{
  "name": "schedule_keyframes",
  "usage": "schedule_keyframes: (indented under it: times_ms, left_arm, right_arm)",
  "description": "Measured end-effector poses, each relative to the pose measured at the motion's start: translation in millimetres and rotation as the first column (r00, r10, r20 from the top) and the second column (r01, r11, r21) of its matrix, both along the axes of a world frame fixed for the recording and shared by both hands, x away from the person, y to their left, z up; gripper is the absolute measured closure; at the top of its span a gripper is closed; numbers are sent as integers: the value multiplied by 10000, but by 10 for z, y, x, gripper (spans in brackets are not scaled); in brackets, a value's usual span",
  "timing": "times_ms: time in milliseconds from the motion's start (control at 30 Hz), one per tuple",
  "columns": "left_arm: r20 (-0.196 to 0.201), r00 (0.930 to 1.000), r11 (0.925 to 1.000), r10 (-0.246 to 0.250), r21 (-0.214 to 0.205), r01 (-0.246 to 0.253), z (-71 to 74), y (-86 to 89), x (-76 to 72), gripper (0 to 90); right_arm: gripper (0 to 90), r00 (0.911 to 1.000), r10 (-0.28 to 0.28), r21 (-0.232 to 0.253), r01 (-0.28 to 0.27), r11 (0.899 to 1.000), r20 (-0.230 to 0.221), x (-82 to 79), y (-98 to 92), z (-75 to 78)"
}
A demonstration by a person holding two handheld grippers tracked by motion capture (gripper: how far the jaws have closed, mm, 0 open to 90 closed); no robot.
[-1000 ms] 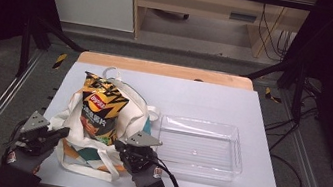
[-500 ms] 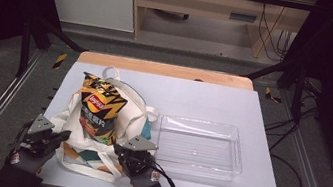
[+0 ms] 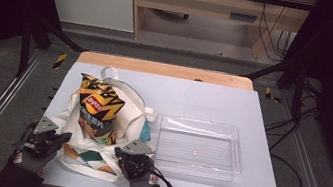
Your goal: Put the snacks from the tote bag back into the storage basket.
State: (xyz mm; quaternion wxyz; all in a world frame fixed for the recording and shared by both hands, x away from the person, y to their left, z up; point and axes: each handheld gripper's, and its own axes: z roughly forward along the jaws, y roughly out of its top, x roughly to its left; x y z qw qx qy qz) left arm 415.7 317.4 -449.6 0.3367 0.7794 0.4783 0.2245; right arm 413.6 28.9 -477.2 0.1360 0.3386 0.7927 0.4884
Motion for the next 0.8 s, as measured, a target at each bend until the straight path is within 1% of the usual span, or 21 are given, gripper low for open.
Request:
schedule_keyframes:
  times_ms: [33, 67, 100, 133, 233, 367, 433, 467, 533, 567, 600, 633, 733, 767, 800]
  left_arm:
    - [0, 10000, 10000, 0, 0, 0, 0, 0, 0, 896]
    - [-49, 10000, 9999, -21, 140, 21, -12, -13, 1, 897]
    - [-49, 10000, 9999, -21, 140, 21, -12, -13, 1, 897]
    - [-81, 10000, 9998, -52, 179, 54, -20, -16, 7, 896]
    - [-61, 9999, 9998, -86, 190, 87, -28, -21, 11, 896]
    - [-41, 9999, 9998, -142, 153, 143, -15, -19, 11, 895]
    - [71, 9999, 9999, -143, -25, 144, 29, -14, -2, 892]
    - [347, 9993, 9991, -118, -399, 132, 102, -15, -19, 883]
    - [643, 9979, 9990, -118, -424, 145, 171, -27, -17, 883]
    - [643, 9979, 9990, -118, -424, 145, 171, -27, -17, 883]
    - [847, 9964, 9989, -53, -460, 92, 225, -31, 16, 883]
    - [940, 9956, 9988, 3, -485, 43, 247, -29, 42, 883]
    - [1139, 9933, 9979, 183, -635, -111, 291, -8, 118, 883]
    - [1139, 9933, 9979, 183, -635, -111, 291, -8, 118, 883]
    - [1268, 9916, 9980, 246, -616, -168, 292, -5, 158, 883]
  right_arm:
    - [900, 10000, 0, 0, 0, 10000, 0, 0, 0, 0]
    - [900, 10000, -21, -55, 21, 10000, -22, -3, 0, -21]
    - [900, 10000, -21, -55, 21, 10000, -22, -3, 0, -21]
    - [900, 9999, -92, -49, 91, 9999, -57, -4, 3, -54]
    - [900, 9999, -138, -136, 137, 9998, -77, -10, 8, -95]
    - [900, 9999, -149, -220, 148, 9996, -64, -12, 16, -101]
    - [900, 9998, -153, -242, 150, 9996, -105, -11, 18, -101]
    - [900, 9998, -143, -295, 140, 9995, -110, -11, 21, -103]
    - [900, 9999, -144, -363, 141, 9992, -71, -7, 27, -105]
    - [900, 9998, -140, -384, 136, 9992, -109, -9, 29, -105]
    - [900, 9999, -137, -406, 132, 9991, -102, -8, 31, -105]
    - [900, 9998, -139, -421, 135, 9990, -104, -8, 31, -105]
    - [900, 9998, -153, -446, 150, 9989, -81, -12, 37, -105]
    - [900, 9998, -153, -446, 150, 9989, -81, -12, 37, -105]
    - [900, 9999, -154, -451, 150, 9989, -79, -12, 37, -105]
